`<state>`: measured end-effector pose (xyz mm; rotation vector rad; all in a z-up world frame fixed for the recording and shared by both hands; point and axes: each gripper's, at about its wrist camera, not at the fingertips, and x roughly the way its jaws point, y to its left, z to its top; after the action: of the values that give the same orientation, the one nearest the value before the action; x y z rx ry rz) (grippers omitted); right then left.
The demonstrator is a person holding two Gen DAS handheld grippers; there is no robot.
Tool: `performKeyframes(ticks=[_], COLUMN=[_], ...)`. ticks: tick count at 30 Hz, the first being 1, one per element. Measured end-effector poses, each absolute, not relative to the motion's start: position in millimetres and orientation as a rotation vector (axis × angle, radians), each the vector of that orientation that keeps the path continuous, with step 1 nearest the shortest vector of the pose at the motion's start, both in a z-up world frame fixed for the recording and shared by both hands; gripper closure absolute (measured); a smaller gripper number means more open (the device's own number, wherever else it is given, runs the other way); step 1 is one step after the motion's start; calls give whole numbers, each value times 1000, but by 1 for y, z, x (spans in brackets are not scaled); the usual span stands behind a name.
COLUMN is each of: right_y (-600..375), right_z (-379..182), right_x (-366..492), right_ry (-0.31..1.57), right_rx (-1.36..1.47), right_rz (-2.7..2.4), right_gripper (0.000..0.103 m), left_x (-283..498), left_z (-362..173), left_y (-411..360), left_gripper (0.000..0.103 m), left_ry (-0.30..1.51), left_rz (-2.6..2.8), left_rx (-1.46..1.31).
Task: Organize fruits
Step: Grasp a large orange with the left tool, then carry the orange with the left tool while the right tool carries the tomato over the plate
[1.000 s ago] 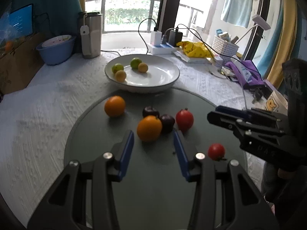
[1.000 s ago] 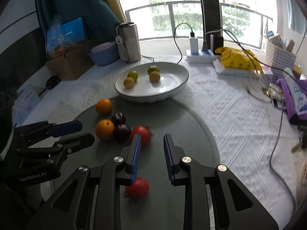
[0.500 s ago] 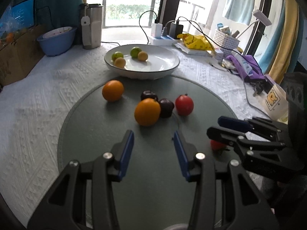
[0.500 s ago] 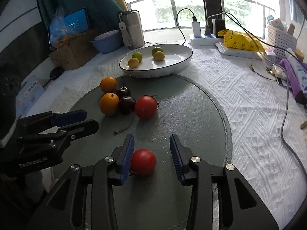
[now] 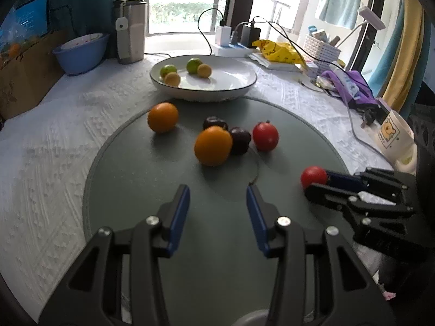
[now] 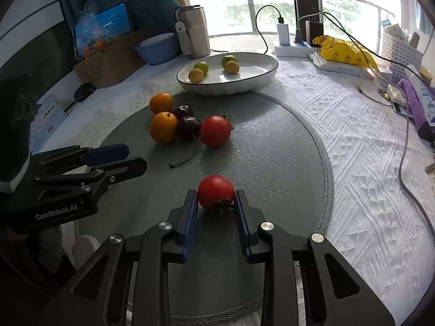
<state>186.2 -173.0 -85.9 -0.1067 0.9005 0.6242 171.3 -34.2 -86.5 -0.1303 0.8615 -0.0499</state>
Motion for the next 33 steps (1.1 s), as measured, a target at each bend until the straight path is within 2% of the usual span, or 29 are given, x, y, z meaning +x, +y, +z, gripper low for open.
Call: performKeyframes(ticks=[23, 26, 33], right_y=[-171, -169, -166], right_z=[-81, -78, -66], right_x=[235, 236, 240], right_ry=[901, 894, 870], right_rx=[-81, -89, -103], right_rz=[575, 566, 553], right_gripper=[74, 74, 74], left_x=[225, 225, 221], left_z=[-90, -91, -85], left_y=[-28, -29, -24], left_gripper=[59, 68, 69], left_ry=[870, 876, 859], left_rz=[-101, -118, -139], left_rx=[-48, -42, -55])
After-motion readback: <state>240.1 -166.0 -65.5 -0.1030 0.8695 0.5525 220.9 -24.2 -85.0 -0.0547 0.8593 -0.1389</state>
